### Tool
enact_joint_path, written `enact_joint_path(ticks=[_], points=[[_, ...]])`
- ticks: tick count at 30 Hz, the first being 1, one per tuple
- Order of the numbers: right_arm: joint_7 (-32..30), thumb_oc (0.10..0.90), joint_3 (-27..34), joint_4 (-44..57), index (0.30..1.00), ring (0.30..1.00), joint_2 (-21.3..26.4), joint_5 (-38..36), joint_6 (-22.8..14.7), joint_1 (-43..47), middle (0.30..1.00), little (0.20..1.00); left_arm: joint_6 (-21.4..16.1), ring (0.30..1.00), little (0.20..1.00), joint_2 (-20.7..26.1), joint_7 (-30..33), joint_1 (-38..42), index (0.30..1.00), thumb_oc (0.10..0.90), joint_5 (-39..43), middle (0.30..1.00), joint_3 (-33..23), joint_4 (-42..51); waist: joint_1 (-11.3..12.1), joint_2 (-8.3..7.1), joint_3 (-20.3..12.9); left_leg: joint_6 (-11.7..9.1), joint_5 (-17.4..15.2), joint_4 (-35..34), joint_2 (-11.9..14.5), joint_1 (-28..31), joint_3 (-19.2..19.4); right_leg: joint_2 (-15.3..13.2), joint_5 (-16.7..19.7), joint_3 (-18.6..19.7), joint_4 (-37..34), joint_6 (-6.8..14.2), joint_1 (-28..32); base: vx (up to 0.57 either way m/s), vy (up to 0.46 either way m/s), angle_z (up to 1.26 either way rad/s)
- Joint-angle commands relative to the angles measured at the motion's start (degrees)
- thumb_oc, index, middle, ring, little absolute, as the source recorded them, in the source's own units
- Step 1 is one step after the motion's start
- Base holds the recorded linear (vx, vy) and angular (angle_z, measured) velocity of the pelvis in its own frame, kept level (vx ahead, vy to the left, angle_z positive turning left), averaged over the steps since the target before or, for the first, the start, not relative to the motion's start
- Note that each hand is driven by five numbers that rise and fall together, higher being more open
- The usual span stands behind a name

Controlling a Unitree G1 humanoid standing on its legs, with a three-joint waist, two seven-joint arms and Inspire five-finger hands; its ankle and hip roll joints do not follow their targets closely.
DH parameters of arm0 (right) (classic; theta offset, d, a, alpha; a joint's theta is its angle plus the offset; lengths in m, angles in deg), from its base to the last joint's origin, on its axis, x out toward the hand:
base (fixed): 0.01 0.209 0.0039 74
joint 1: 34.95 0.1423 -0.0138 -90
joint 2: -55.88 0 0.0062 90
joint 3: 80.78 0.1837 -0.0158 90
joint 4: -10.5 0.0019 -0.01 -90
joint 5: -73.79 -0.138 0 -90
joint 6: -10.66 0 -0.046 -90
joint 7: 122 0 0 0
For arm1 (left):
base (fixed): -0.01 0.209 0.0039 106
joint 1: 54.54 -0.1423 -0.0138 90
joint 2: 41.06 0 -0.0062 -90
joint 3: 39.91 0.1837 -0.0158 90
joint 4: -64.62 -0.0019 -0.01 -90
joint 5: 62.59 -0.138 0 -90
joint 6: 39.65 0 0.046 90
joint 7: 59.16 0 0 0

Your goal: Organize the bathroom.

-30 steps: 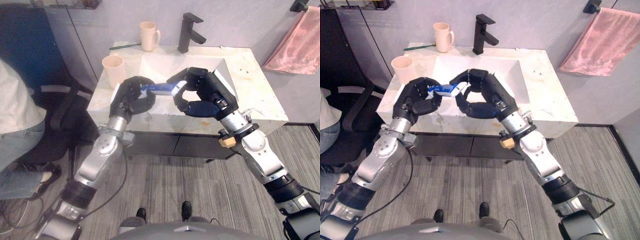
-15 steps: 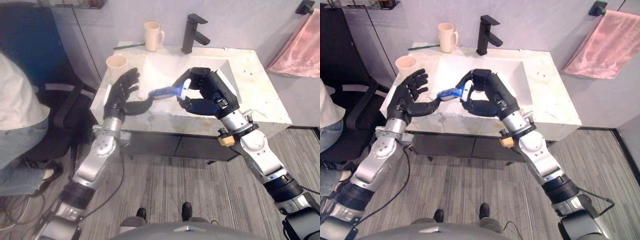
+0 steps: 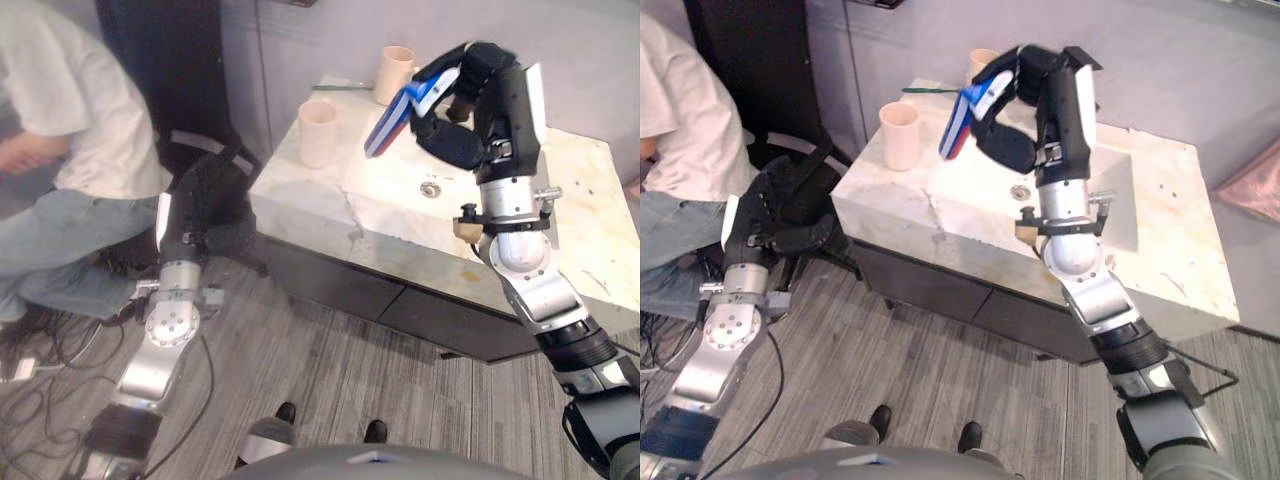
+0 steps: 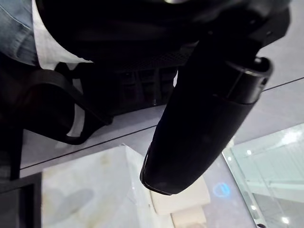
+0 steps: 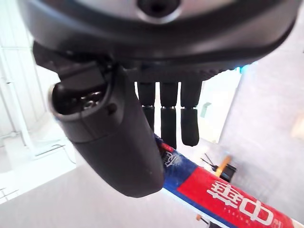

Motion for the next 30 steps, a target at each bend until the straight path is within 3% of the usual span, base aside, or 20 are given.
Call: enact_joint_path(ticks=[1, 4, 5, 8, 9, 11, 13, 16, 24, 30], points=[[-13.91, 0.4, 7.08, -1.01, 0.3, 0.3, 4.08, 5.75, -8.25, 10.96, 0.3, 0.3, -9.83, 0.9, 0.9, 4.5, -1.78, 4.11, 0.9, 0.8, -1.19, 0.9, 1.69, 6.36, 0.14, 0.07, -3.34, 4.93, -2.99, 0.29, -4.4, -1.09, -3.07, -4.05, -0.13, 2.85, 17.09, 2.04, -1.37, -0.02, 0.127, 0.4], [-16.45, 0.4, 7.52, -2.05, 0.3, 0.3, 4.81, 6.3, -7.83, 11.8, 0.3, 0.3, -10.58, 0.9, 0.9, 4.18, -3.15, 4.0, 0.9, 0.8, -0.95, 0.9, 2.68, 6.01, -0.45, 1.02, -2.9, 5.45, -2.82, 0.39, -4.79, -0.68, -4.79, -2.21, 0.05, 6.16, 20.23, 1.15, -4.8, 0.05, 0.075, 0.47], [-18.47, 0.4, 8.02, -3.98, 0.3, 0.3, 5.79, 7.56, -7.83, 12.55, 0.3, 0.3, -10.88, 0.9, 0.9, 4.25, -4.35, 4.32, 0.9, 0.8, 0.43, 0.9, 3.76, 5.5, -1.18, 1.26, -2.94, 5.54, -2.84, 0.42, -5.47, -0.21, -6.74, 0.91, -2.41, 8.31, 16.44, 0.09, -6.59, 0.1, 0.018, 0.43], [-18.6, 0.4, 8.22, -6.79, 0.3, 0.3, 8.33, 6.4, -7.46, 13.78, 0.3, 0.3, -11.55, 0.9, 0.9, 4.17, -6.1, 4.44, 0.9, 0.8, 1.63, 0.9, 4.81, 4.55, -2.17, 0.34, -2.88, 5.65, -3.33, 0.58, -7.78, 0.33, -9.86, 5.12, -2.3, 10.49, 6.75, 0.81, -8.39, 0.15, -0.02, 0.61], [-18.88, 0.4, 8.19, -7.16, 0.3, 0.3, 9.1, 6.15, -7.37, 13.78, 0.3, 0.3, -11.95, 0.9, 0.9, 3.95, -6.35, 4.07, 0.9, 0.8, 1.59, 0.9, 5.21, 4.32, -2.99, 0.35, -2.24, 5.71, -3.18, 1.3, -8.72, 0.38, -11.07, 6.37, -0.29, 11.63, 6.09, 1.3, -10.39, 0.11, -0.027, 0.61], [-19.03, 0.4, 9.14, -7.34, 0.3, 0.3, 9.87, 6.01, -7.62, 12.86, 0.3, 0.3, -12.1, 0.9, 0.9, 4.01, -7.0, 3.33, 0.9, 0.8, 2.14, 0.9, 5.32, 4.63, -3.68, 0.4, -1.93, 6.08, -3.44, 1.4, -9.11, 0.8, -12.62, 7.71, -0.34, 13.54, 7.07, 1.2, -11.06, 0.11, -0.052, 0.8], [-19.92, 0.4, 9.92, -9.02, 0.3, 0.3, 9.93, 6.49, -8.81, 12.89, 0.3, 0.3, -13.7, 0.9, 0.9, 4.54, -6.88, 2.81, 0.9, 0.8, 2.38, 0.9, 6.7, 3.63, -3.3, -0.39, -1.55, 6.24, -3.34, 1.28, -9.77, 1.1, -14.42, 7.59, -0.09, 12.41, 4.69, 1.12, -8.69, 0.09, -0.131, 1.17], [-18.96, 0.4, 8.34, -9.69, 0.3, 0.3, 9.18, 5.77, -6.77, 14.7, 0.3, 0.3, -14.64, 0.9, 0.9, 5.05, -5.88, 2.53, 0.9, 0.8, 2.06, 0.9, 7.65, 3.5, -2.76, -0.9, -1.28, 6.15, -2.99, 1.07, -9.61, 1.27, -13.89, 7.02, 0.96, 11.74, 2.75, 1.23, -6.81, 0.08, -0.086, 0.35], [-14.95, 0.4, 6.12, -9.91, 0.3, 0.3, 6.24, 0.92, -7.3, 13.84, 0.3, 0.3, -12.96, 0.9, 0.9, 5.13, -4.39, 2.55, 0.9, 0.8, 1.76, 0.9, 8.65, 3.42, -2.1, -1.48, -2.54, 5.52, -3.16, 0.34, -8.19, 0.73, -11.15, 6.58, -1.17, 10.42, -0.32, 0.17, -2.18, 0.07, -0.043, -0.02], [-15.4, 0.4, 6.54, -8.44, 0.3, 0.3, 5.41, 1.62, -8.22, 12.98, 0.3, 0.3, -12.95, 0.9, 0.9, 4.76, -3.04, 2.26, 0.9, 0.8, 1.43, 0.9, 9.49, 3.04, -2.44, -1.31, -2.74, 5.1, -3.46, 0.34, -7.3, 0.57, -9.39, 6.34, -2.28, 9.88, -0.3, -0.29, -1.46, 0.02, -0.002, -0.04]])
